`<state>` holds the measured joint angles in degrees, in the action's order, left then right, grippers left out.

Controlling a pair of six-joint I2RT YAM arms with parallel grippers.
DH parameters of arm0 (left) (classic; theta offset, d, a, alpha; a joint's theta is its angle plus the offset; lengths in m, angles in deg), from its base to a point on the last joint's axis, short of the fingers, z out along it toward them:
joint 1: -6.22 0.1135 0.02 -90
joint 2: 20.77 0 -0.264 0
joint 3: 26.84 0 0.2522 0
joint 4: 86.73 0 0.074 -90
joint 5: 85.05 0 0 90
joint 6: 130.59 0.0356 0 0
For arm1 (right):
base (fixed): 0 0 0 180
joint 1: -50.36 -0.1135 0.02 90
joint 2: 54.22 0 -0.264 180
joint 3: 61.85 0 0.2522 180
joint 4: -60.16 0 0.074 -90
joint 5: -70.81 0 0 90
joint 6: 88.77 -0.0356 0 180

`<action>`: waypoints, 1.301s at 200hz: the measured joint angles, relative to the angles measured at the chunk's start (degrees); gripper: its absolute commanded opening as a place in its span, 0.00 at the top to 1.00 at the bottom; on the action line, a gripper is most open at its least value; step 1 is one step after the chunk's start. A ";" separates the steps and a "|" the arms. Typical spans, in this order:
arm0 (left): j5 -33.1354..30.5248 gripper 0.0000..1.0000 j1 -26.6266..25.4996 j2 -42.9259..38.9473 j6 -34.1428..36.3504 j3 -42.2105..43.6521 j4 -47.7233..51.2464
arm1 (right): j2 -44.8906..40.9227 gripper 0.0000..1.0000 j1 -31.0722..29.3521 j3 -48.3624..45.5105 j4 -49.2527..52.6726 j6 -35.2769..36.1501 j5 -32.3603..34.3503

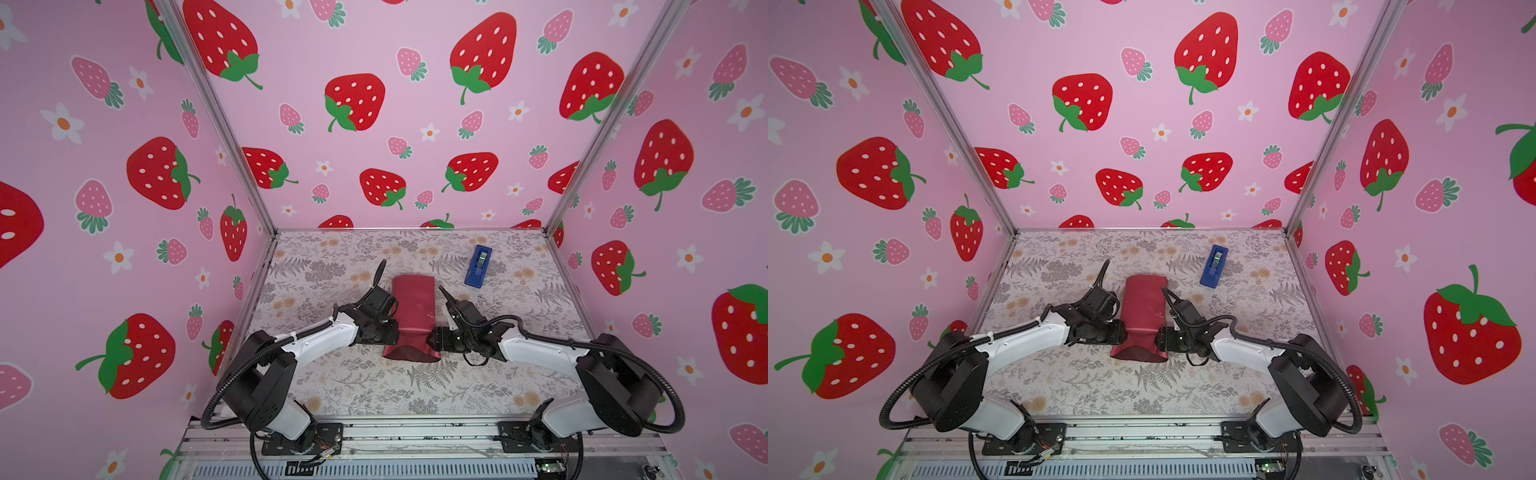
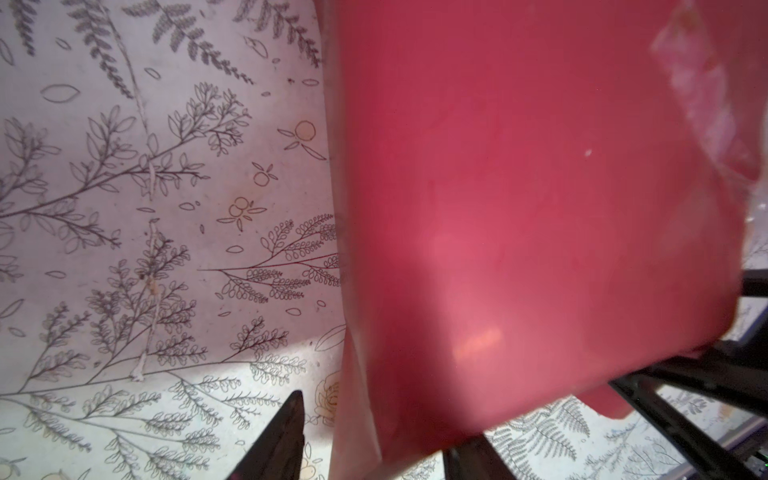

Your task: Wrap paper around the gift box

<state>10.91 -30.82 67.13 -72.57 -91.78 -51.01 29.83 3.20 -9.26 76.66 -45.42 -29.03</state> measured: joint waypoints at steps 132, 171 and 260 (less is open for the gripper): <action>0.15 0.63 -0.22 4.46 -2.27 0.81 -5.22 | 0.48 0.42 -3.28 -3.26 -11.39 -0.94 10.62; 0.17 0.64 -0.26 4.50 -2.36 0.81 -5.46 | 1.53 0.45 -4.11 -5.51 -17.33 -1.25 12.50; 0.13 0.65 -0.26 5.60 -2.38 0.90 -5.53 | 8.87 0.79 -5.14 -6.86 -27.08 -1.22 15.34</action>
<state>11.04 -31.08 72.72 -74.96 -90.89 -56.54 38.71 -1.94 -16.12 49.58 -46.64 -13.69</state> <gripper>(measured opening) 0.342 0.257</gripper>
